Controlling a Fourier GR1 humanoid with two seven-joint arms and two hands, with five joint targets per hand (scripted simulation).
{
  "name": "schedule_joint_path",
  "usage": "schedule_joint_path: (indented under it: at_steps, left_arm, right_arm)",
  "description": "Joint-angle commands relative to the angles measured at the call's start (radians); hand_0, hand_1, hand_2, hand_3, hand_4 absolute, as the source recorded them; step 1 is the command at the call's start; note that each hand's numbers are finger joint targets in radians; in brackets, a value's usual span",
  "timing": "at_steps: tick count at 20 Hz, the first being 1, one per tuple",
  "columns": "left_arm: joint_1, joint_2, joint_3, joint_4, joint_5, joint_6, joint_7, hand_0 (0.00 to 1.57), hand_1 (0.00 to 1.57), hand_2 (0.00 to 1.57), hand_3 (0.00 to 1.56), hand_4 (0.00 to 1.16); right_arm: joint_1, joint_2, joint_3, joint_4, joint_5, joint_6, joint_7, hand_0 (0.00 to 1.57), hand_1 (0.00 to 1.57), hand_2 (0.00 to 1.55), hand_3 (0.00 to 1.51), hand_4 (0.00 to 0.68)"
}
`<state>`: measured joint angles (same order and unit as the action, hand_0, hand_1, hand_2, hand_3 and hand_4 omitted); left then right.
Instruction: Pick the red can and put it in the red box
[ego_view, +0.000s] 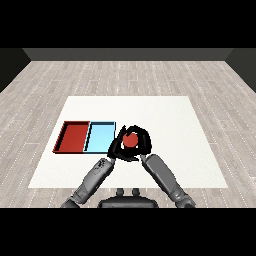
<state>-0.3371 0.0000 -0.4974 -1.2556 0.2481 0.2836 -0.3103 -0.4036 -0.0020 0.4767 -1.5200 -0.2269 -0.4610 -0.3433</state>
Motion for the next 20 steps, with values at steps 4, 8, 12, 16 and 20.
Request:
schedule_joint_path:
  at_steps: [4, 8, 12, 16, 20]
  left_arm:
    - [-0.03, 0.0, -0.002, -0.025, 0.012, 0.002, 0.055, 0.0, 0.0, 0.0, 0.0, 0.0]
    - [-0.006, 0.0, -0.038, -0.029, 0.039, -0.012, 0.018, 0.0, 0.0, 0.0, 0.0, 0.0]
    - [-0.041, 0.0, -0.051, 0.022, 0.064, 0.202, -0.005, 0.0, 0.0, 0.0, 0.0, 0.82]
    - [0.012, 0.0, -0.041, -0.028, 0.08, 0.237, 0.009, 1.57, 1.57, 1.57, 1.49, 1.13]
    - [-0.024, 0.001, -0.046, 0.043, 0.117, 0.214, -0.021, 1.57, 1.57, 1.56, 1.48, 1.12]
  right_arm:
    - [0.018, 0.002, 0.067, 0.016, -0.043, -0.055, -0.046, 1.53, 1.53, 1.46, 1.42, 0.658]
    - [-0.019, 0.002, 0.083, 0.087, -0.052, -0.043, -0.097, 1.52, 1.52, 1.46, 1.4, 0.646]
    - [-0.043, 0.002, 0.132, 0.057, -0.045, -0.129, -0.044, 1.53, 1.53, 1.47, 1.41, 0.649]
    - [-0.085, 0.002, 0.106, 0.076, -0.071, -0.088, -0.036, 1.51, 1.51, 1.45, 1.39, 0.649]
    - [-0.08, 0.002, 0.132, 0.037, -0.048, -0.159, -0.022, 1.49, 1.49, 1.44, 1.39, 0.651]
